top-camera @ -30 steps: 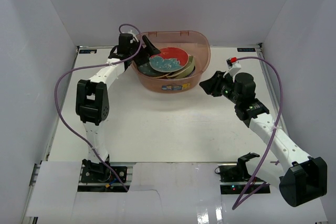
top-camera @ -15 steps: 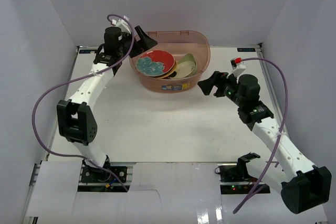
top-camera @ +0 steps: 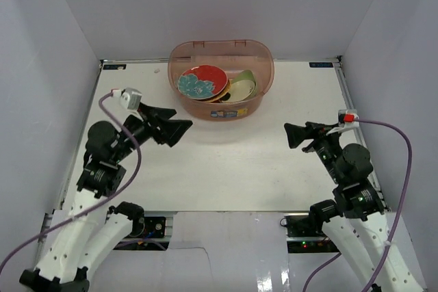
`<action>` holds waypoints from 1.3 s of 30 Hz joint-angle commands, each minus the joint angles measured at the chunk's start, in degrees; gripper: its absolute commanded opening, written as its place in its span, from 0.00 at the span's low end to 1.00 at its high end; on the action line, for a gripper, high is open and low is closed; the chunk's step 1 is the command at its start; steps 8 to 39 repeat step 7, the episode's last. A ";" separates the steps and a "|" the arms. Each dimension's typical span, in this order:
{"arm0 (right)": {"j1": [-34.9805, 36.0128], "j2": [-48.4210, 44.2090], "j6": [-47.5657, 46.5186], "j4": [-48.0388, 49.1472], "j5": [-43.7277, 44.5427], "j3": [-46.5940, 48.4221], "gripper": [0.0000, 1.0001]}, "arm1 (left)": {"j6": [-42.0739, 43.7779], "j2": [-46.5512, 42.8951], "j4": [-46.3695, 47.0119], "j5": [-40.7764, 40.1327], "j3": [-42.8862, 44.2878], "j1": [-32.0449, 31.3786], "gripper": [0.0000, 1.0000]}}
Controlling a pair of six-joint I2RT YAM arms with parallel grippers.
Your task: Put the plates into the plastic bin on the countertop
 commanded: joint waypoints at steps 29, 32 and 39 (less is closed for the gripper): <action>0.15 -7.75 -0.77 1.98 0.27 -5.55 0.90 | 3.56 -5.49 -1.80 -2.33 -2.72 0.36 0.98; 0.15 -7.75 -0.77 1.98 0.27 -5.55 0.90 | 3.56 -5.49 -1.80 -2.33 -2.72 0.36 0.98; 0.15 -7.75 -0.77 1.98 0.27 -5.55 0.90 | 3.56 -5.49 -1.80 -2.33 -2.72 0.36 0.98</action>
